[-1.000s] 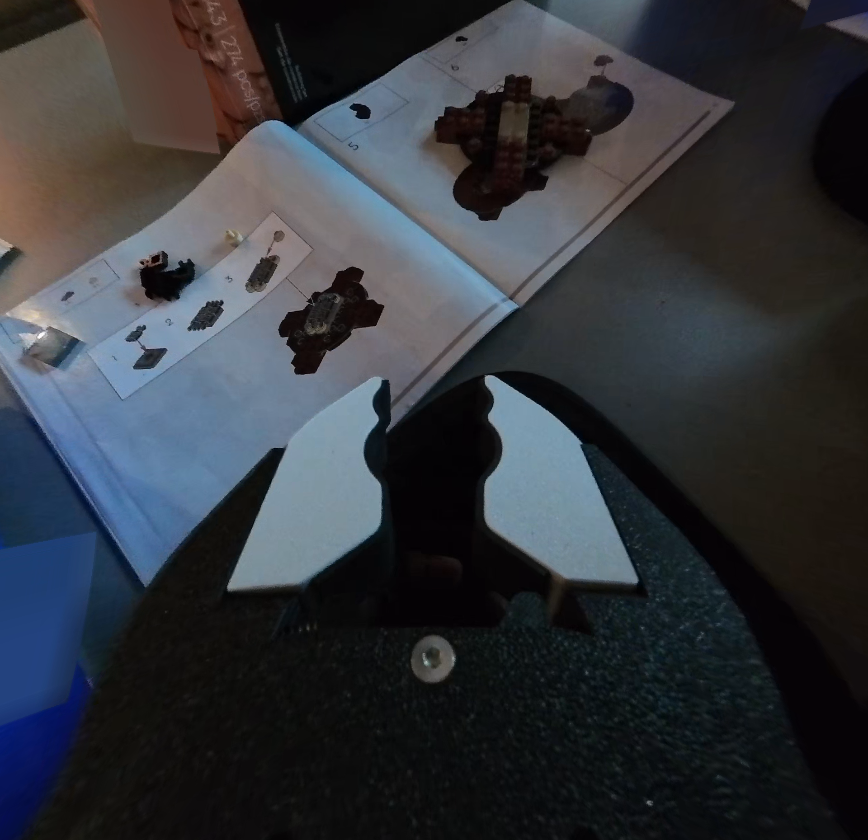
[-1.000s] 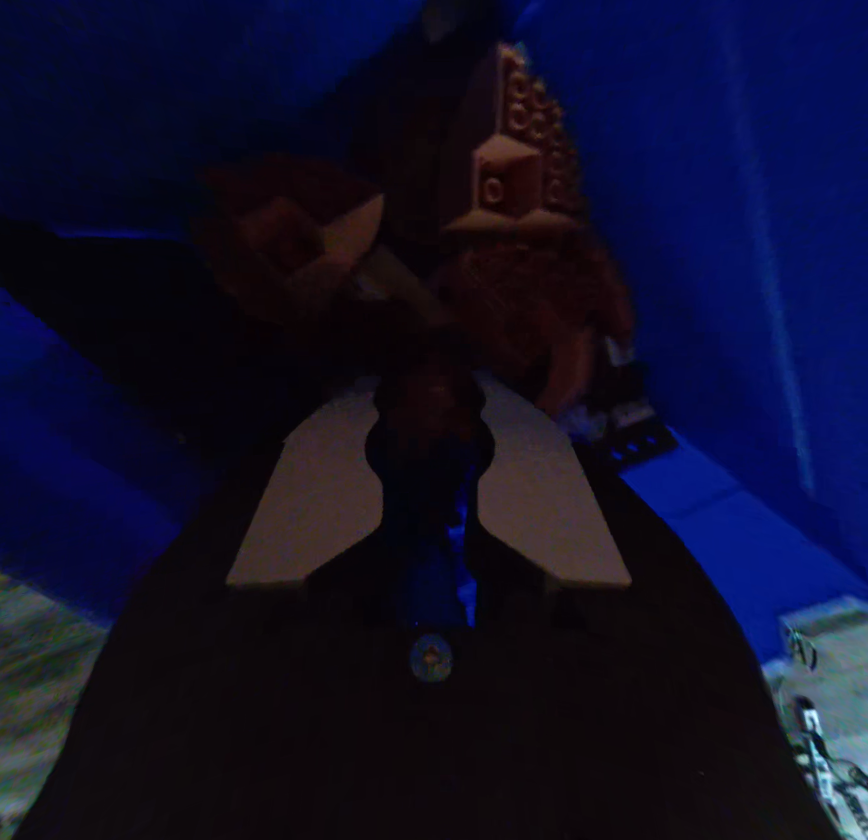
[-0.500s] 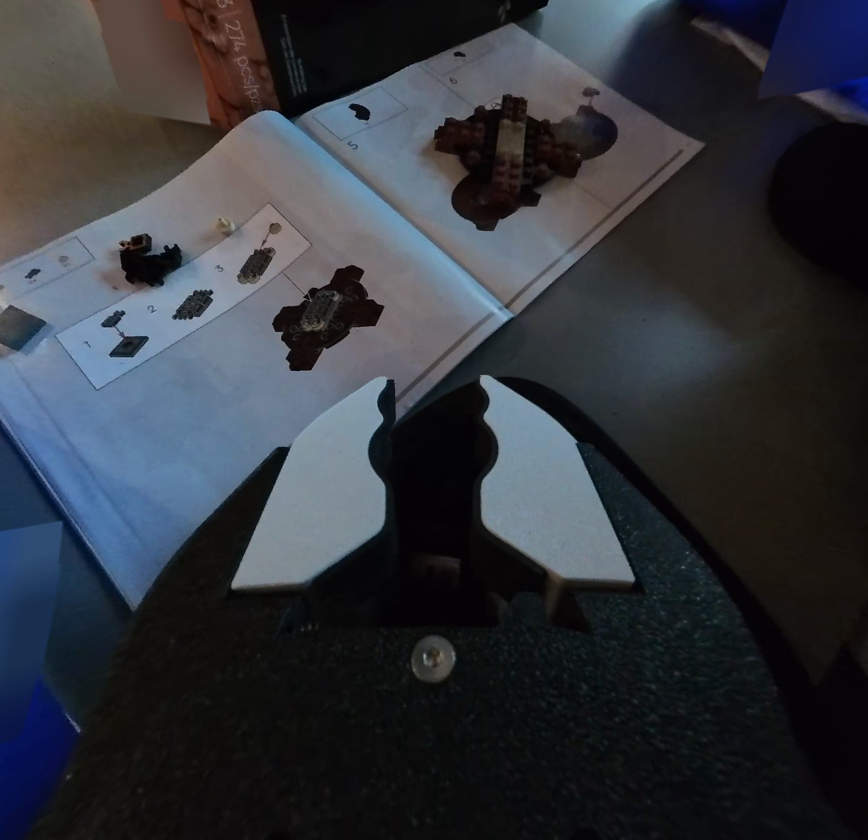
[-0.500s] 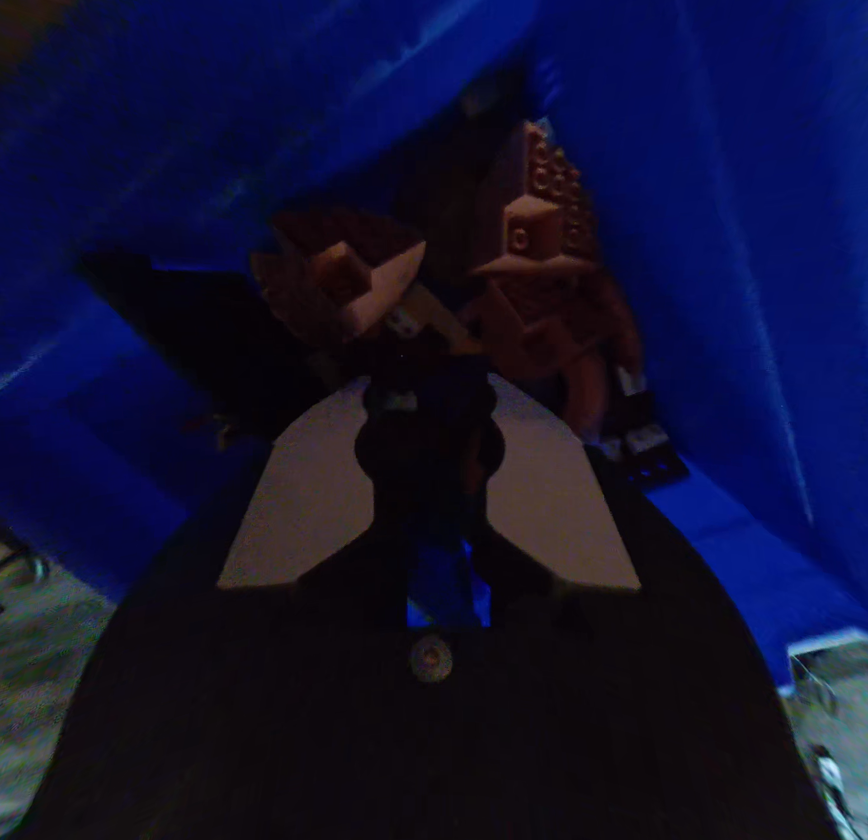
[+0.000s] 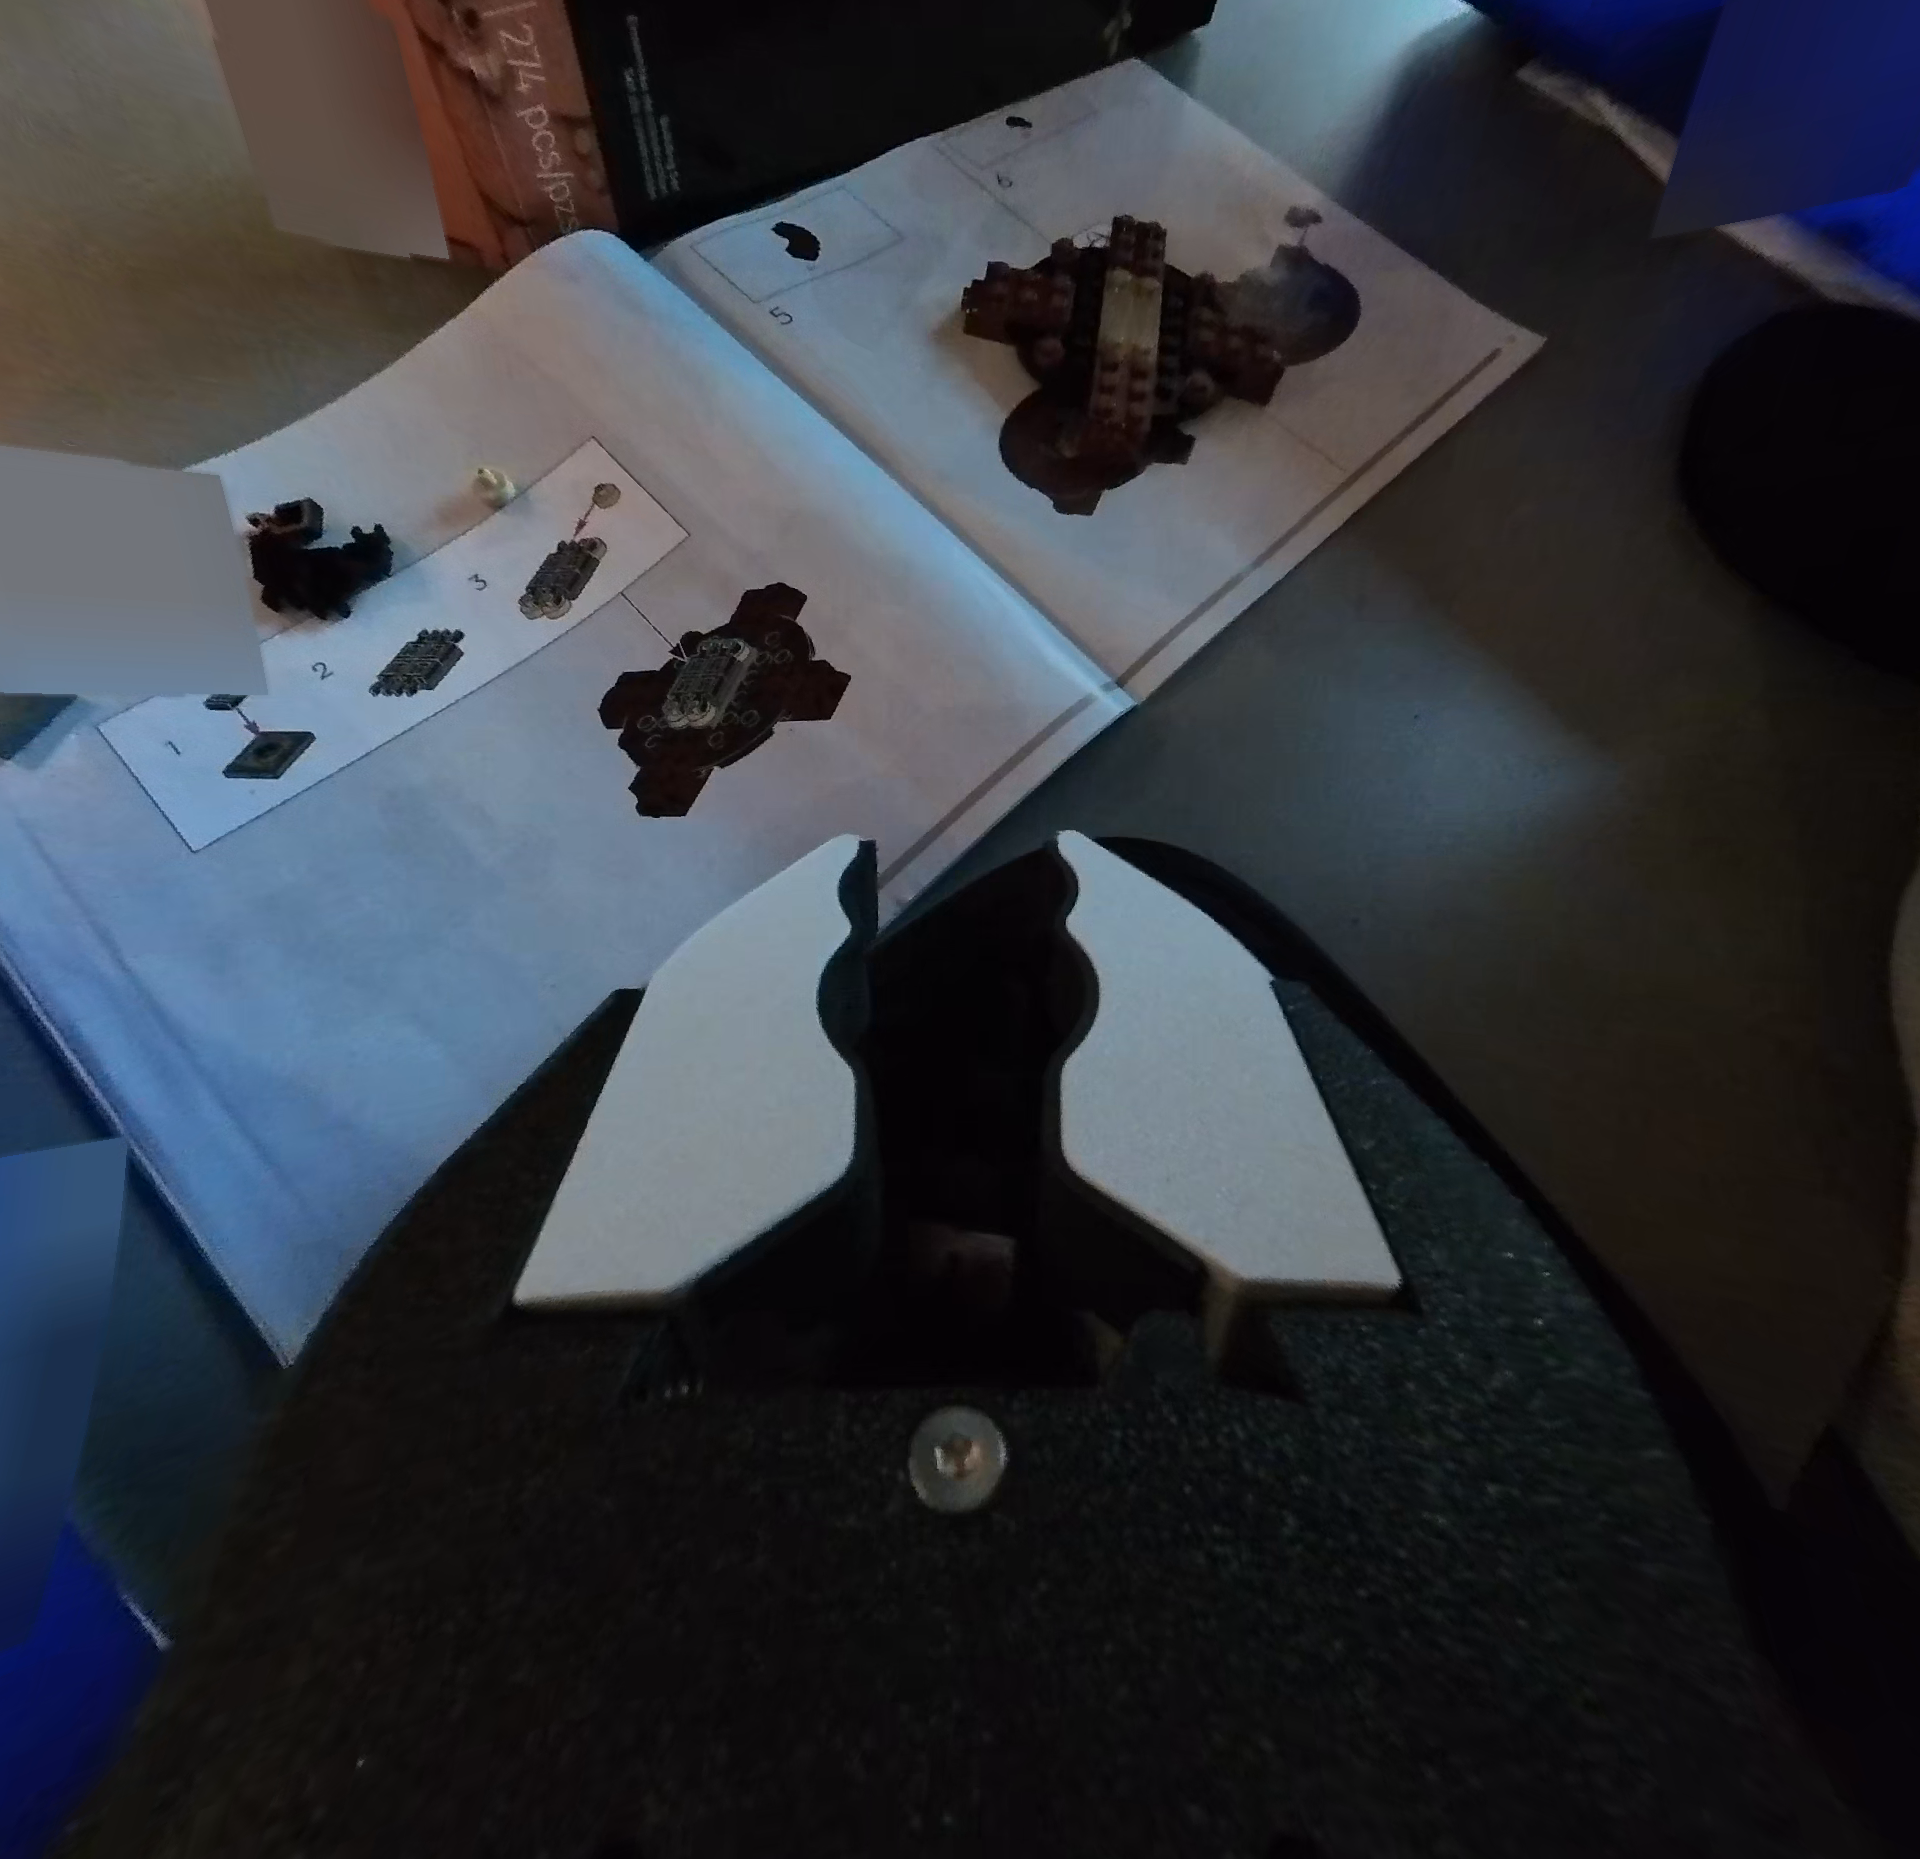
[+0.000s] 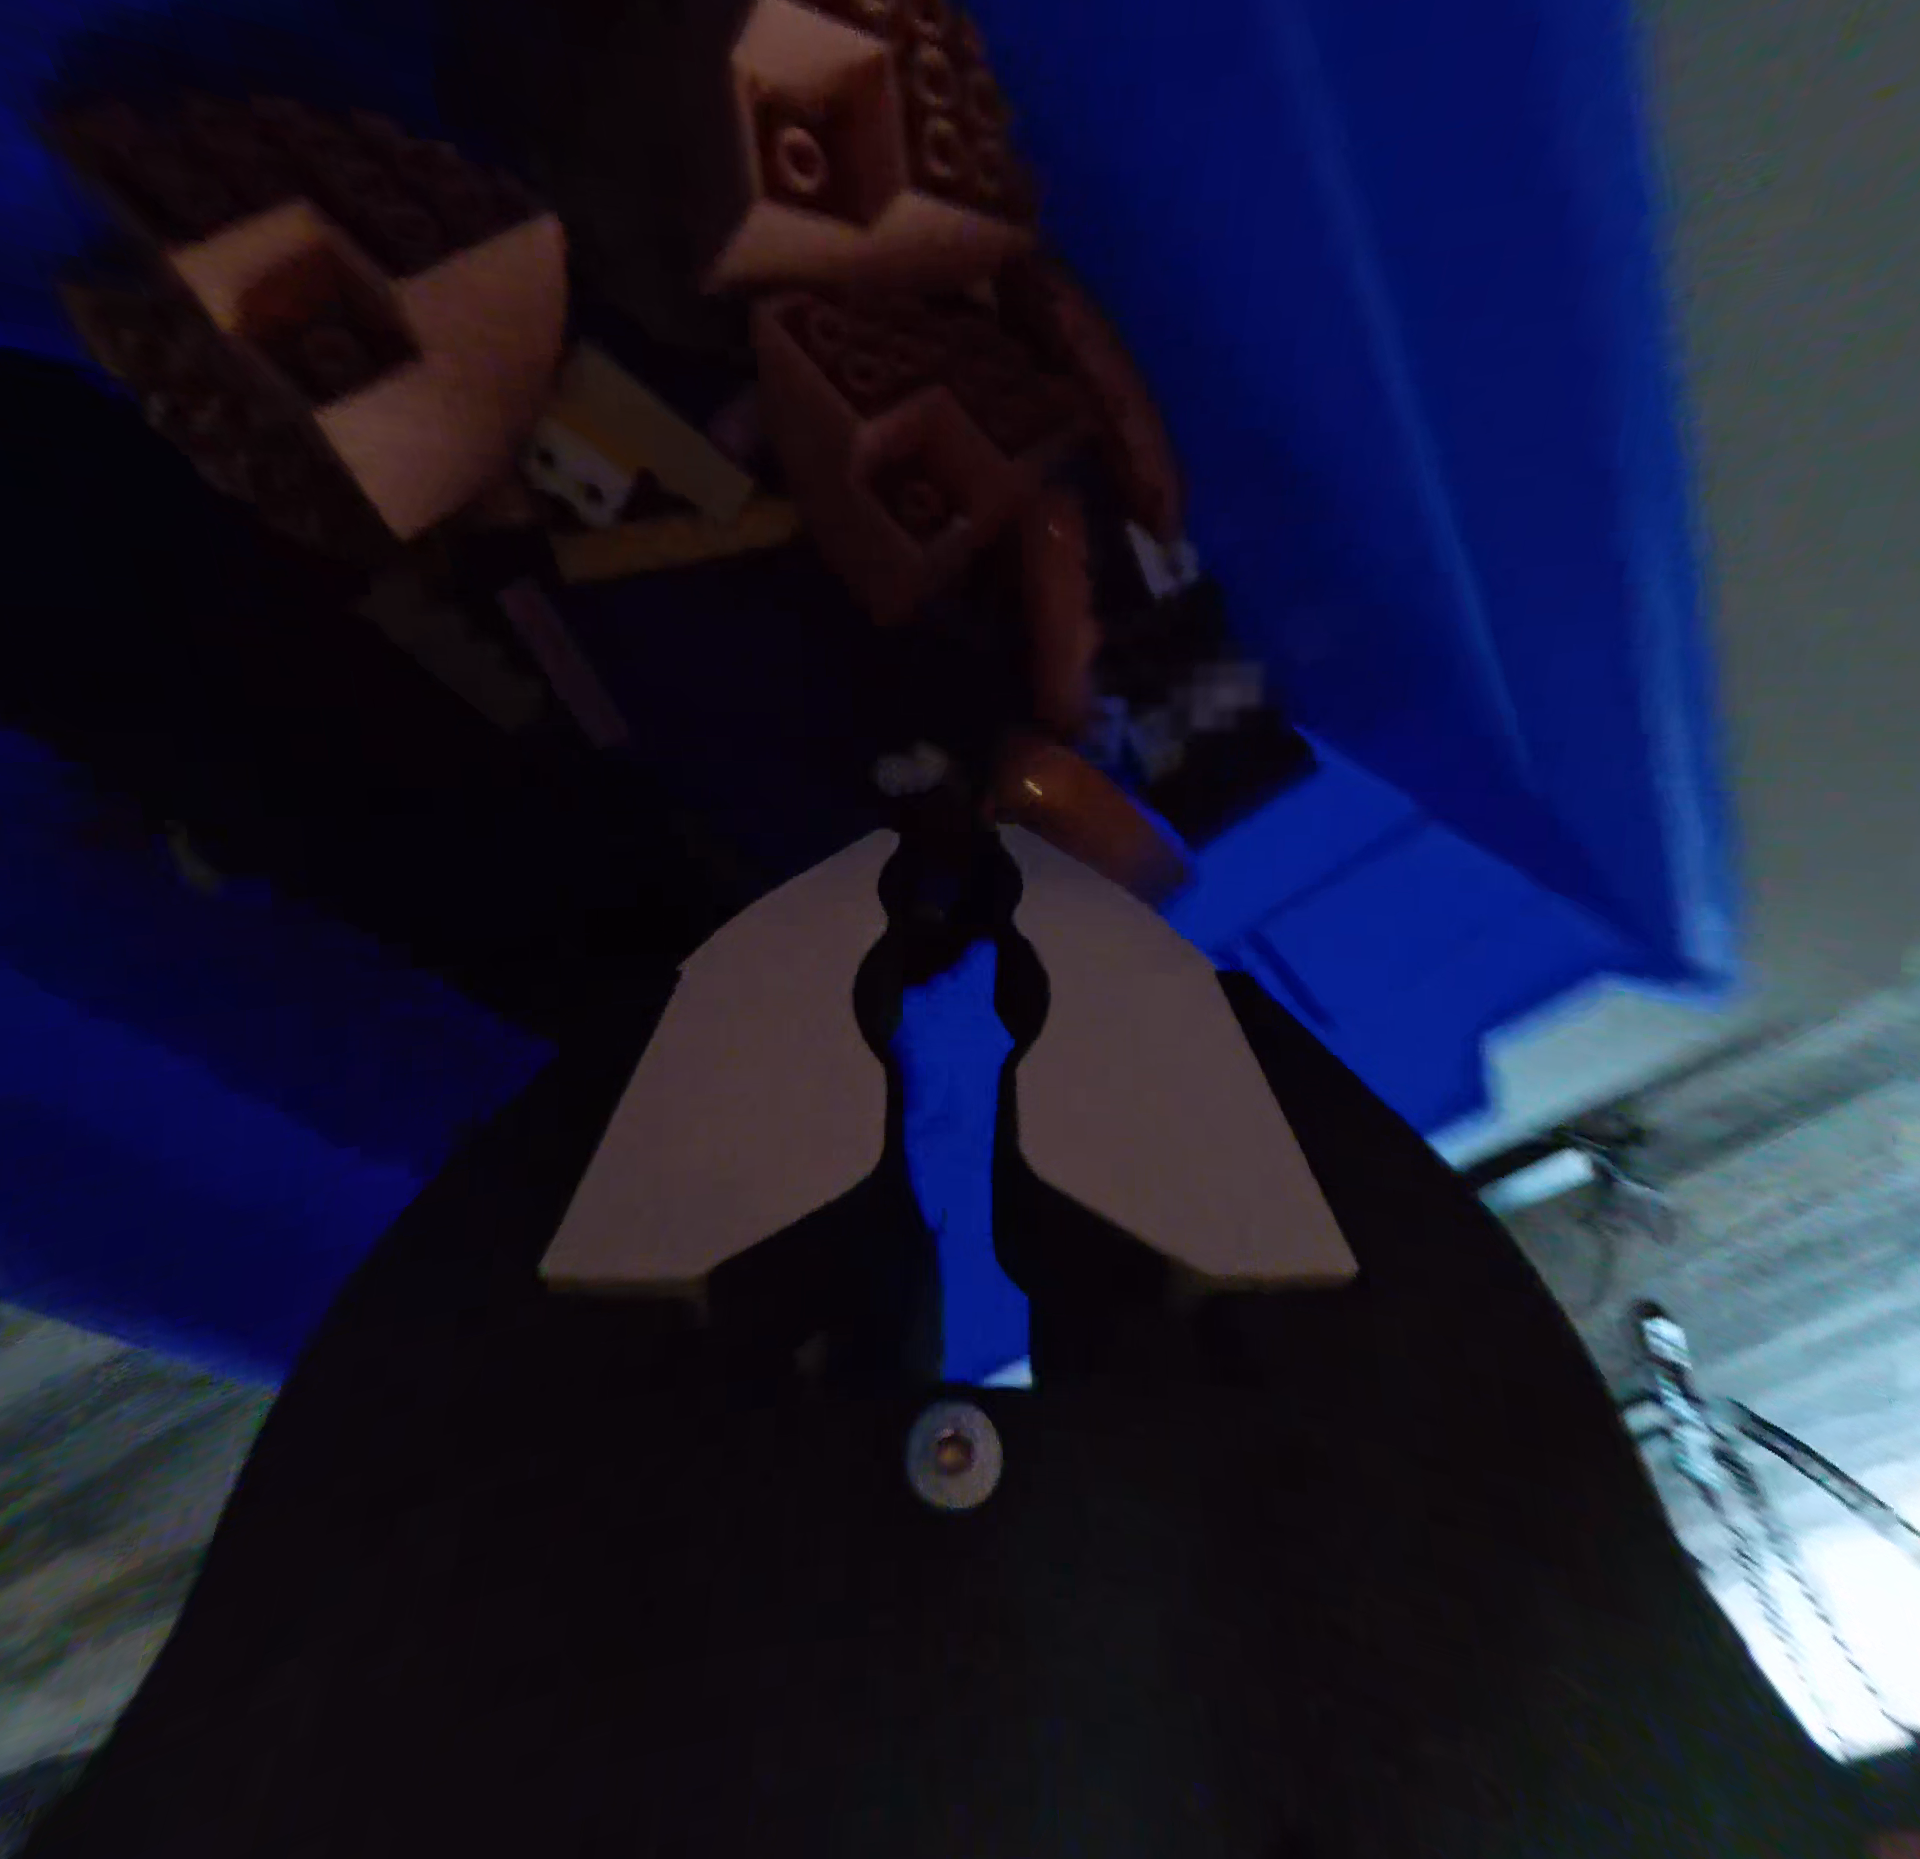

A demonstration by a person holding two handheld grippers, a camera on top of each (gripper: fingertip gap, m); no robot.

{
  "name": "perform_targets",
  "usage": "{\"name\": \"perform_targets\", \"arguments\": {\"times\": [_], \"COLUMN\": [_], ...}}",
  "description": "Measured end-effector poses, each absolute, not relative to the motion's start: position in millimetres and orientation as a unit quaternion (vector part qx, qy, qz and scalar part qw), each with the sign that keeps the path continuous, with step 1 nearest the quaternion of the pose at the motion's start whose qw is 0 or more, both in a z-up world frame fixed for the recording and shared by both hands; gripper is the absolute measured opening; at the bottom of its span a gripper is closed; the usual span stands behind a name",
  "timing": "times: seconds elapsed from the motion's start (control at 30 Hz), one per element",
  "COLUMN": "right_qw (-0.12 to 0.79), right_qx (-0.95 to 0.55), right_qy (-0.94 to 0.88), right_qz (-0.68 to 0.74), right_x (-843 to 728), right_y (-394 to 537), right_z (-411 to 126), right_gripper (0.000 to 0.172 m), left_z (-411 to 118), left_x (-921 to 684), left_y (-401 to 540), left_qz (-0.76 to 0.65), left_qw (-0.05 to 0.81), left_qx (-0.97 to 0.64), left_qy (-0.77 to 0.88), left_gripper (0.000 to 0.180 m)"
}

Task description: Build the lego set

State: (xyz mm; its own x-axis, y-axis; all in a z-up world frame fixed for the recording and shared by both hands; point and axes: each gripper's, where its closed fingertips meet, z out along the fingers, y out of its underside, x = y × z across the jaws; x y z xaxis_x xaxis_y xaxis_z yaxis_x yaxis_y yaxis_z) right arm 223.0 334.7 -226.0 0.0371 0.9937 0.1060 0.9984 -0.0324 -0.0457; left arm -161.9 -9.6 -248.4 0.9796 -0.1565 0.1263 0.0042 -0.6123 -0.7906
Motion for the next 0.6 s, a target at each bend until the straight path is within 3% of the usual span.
{"name": "perform_targets", "arguments": {"times": [0.23,0.47,0.6], "right_qw": [0.092,0.101,0.104], "right_qx": [-0.72,-0.714,-0.699], "right_qy": [-0.687,-0.681,-0.7], "right_qz": [-0.024,0.128,0.099], "right_x": [228.6,187.6,168.8], "right_y": [352.7,328.8,328.6], "right_z": [-204.6,-212.1,-238.6], "right_gripper": [0.012,0.05,0.054], "left_z": [-249.3,-249.4,-248.5], "left_x": [-161.7,-161.8,-162.2], "left_y": [-9.7,-9.6,-9.6], "left_qz": [-0.071,-0.08,-0.085], "left_qw": [0.437,0.436,0.439], "left_qx": [-0.895,-0.895,-0.893], "left_qy": [0.053,0.049,0.045], "left_gripper": [0.031,0.03,0.029]}}
